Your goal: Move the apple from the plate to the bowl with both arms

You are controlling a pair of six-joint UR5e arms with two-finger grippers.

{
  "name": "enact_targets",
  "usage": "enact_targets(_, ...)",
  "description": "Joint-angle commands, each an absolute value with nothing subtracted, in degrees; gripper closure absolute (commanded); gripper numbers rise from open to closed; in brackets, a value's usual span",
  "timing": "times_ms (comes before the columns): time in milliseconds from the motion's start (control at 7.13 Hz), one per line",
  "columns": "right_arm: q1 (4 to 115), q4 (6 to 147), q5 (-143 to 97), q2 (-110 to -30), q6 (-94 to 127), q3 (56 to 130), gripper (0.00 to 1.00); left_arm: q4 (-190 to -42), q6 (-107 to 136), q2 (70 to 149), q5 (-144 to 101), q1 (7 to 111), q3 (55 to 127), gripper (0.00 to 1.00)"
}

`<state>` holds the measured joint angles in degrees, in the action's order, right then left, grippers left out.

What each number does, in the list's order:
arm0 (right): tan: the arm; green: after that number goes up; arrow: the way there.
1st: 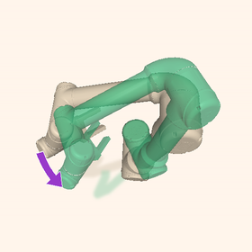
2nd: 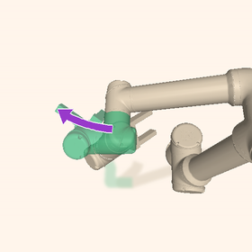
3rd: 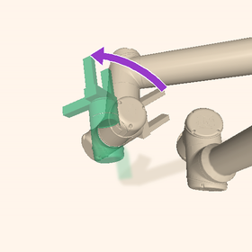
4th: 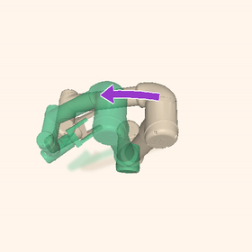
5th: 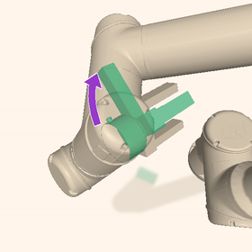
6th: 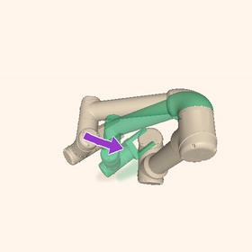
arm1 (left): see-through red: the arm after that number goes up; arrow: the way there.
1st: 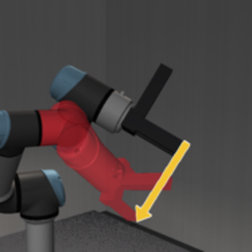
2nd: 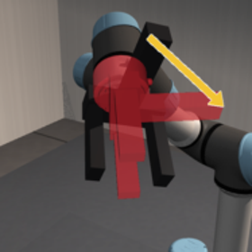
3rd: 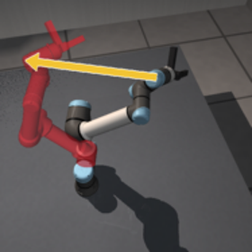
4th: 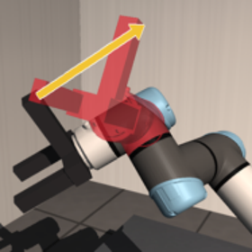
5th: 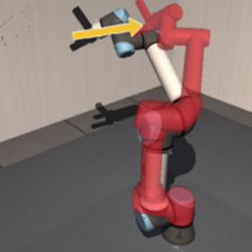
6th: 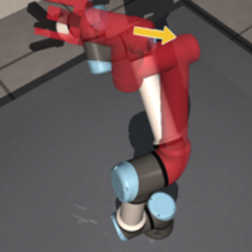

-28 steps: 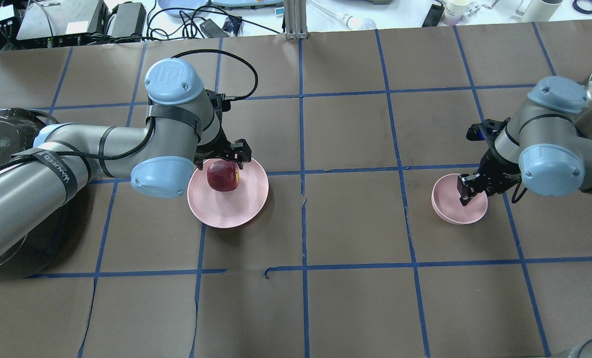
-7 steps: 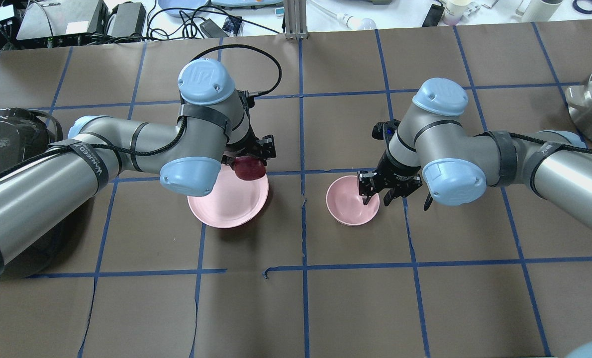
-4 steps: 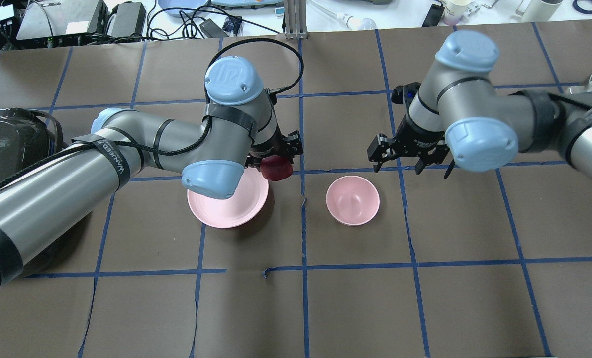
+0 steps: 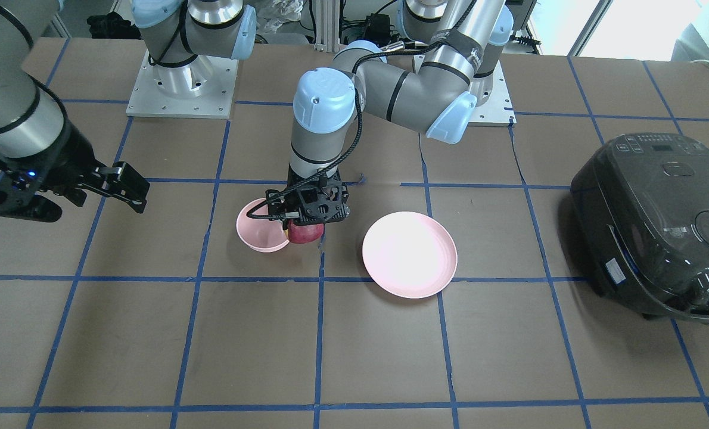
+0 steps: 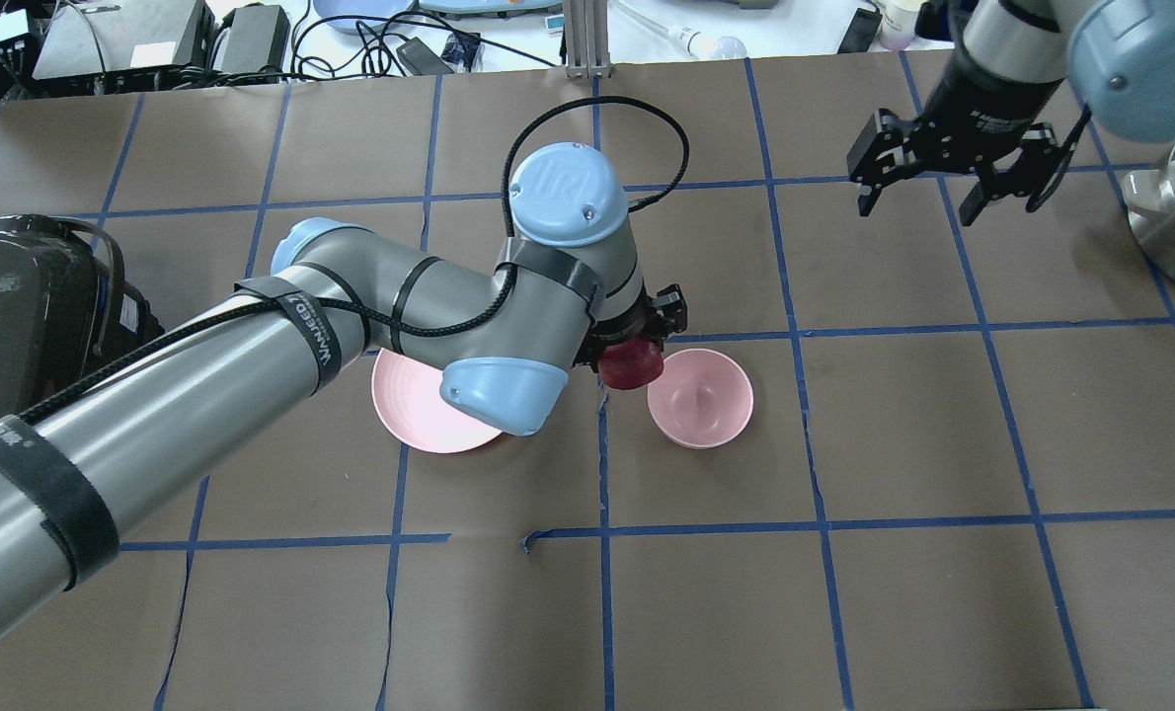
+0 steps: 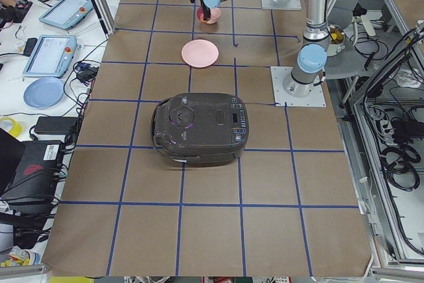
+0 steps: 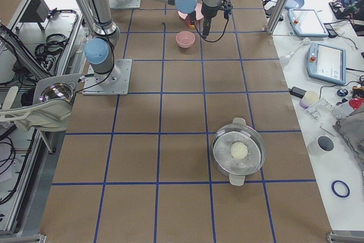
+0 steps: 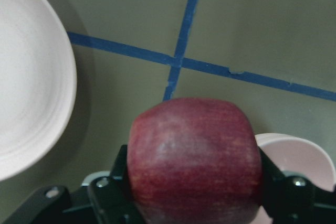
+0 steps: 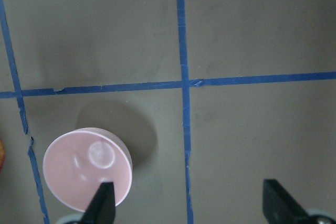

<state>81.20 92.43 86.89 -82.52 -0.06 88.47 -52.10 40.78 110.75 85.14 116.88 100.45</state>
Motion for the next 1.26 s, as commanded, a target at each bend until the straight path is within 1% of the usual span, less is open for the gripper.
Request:
enact_targets(0,79.72,91.41,86.92,-82.79,0.70,87.36,0.00,-57.97,43.40,112.40,86.22,119.87,95.04,0.93)
enact_targets(140,79.63,91.93,86.92,-83.05,0.70,86.84,0.00,-58.09,44.37,113.54,86.31,121.01,93.44,0.94)
enact_targets(280,79.54,92.02,87.18,-83.40,0.70,87.01,0.00,-58.10,44.65,114.86,86.40,121.81,93.43,0.96)
enact_targets(701,79.54,92.20,87.27,-83.76,0.70,87.01,0.00,-57.31,46.04,117.68,89.65,125.06,93.25,0.96)
enact_targets(841,79.54,92.20,87.36,-83.76,0.70,87.01,0.00,-57.22,45.53,117.77,89.65,125.24,93.25,0.95)
enact_targets(981,79.54,92.11,87.36,-83.76,0.70,87.01,0.00,-57.22,45.61,117.95,89.65,125.24,93.25,0.82)
enact_targets(1121,79.54,92.20,87.36,-83.76,0.70,87.01,0.00,-56.96,45.62,118.21,89.74,125.16,93.16,0.54)
